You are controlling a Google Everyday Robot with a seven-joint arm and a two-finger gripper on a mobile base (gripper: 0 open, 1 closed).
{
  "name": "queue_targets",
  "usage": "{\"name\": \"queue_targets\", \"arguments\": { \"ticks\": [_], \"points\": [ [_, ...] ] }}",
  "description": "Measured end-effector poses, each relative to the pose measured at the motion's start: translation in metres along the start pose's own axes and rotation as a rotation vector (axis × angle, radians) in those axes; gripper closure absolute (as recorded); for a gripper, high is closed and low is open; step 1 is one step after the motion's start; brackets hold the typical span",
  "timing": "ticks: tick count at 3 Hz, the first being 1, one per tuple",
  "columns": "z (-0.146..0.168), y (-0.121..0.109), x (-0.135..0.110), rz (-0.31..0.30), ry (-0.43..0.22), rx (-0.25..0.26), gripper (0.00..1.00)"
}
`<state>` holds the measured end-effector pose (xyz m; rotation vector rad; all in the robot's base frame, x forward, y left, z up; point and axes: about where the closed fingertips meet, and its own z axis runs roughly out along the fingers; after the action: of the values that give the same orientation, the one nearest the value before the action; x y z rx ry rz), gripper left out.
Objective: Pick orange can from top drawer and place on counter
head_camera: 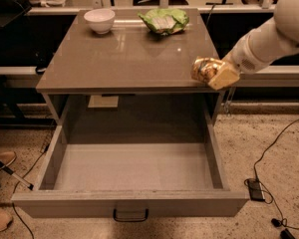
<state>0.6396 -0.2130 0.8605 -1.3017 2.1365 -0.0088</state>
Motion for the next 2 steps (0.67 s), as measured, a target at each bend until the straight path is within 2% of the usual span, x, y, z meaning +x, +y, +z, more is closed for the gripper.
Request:
{"name": "queue_targets", "arguments": {
  "ticks": [1,2],
  "points": [
    [-0.018,-0.049,-0.021,0.003,-0.029,0.053,1.0],
    [-0.008,-0.077,-0.045,0.027,-0.062,0.034,1.0]
  ]
}}
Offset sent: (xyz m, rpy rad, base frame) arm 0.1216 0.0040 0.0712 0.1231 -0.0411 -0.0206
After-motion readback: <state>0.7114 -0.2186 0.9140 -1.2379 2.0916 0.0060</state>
